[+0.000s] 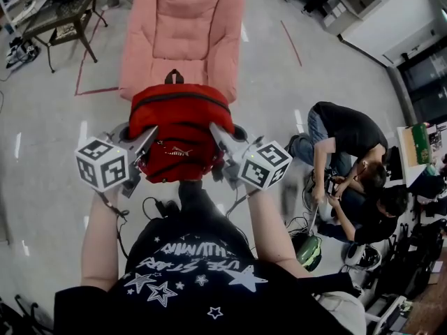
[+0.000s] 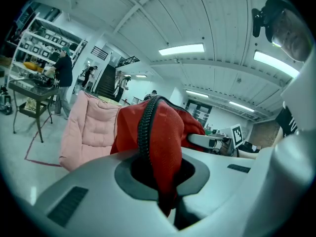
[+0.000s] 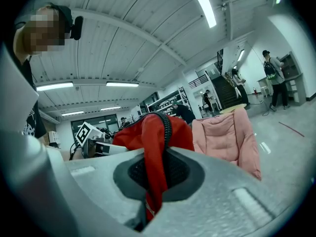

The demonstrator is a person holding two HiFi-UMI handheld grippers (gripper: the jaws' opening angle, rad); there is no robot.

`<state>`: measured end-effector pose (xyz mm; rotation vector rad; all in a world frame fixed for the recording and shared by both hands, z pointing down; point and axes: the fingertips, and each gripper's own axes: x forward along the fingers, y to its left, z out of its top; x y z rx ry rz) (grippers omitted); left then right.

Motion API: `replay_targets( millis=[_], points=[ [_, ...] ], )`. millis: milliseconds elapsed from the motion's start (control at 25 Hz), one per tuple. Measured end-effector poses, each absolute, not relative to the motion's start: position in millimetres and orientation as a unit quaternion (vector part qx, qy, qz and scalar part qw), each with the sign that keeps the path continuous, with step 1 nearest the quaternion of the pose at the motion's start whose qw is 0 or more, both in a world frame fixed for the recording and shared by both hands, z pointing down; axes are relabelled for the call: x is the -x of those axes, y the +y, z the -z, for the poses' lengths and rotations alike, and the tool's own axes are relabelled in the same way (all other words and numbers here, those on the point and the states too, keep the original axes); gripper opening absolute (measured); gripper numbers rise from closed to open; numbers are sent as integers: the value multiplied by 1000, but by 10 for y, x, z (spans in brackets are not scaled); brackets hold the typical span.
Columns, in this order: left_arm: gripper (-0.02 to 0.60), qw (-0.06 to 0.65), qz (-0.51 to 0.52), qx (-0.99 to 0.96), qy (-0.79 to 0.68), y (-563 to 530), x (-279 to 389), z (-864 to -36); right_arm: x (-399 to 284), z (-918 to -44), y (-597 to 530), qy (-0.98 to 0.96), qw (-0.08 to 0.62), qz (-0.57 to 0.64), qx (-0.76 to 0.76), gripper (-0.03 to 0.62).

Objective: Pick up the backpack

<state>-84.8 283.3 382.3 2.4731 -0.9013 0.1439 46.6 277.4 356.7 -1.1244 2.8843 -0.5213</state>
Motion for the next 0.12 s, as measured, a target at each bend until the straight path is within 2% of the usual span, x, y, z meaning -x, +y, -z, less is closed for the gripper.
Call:
replay_targets(
  millis=[120],
  points=[
    [41,258,-46,-907,-330,2922,922,-4037,-390,-3772,2850,919,-5,166,357,2]
  ],
)
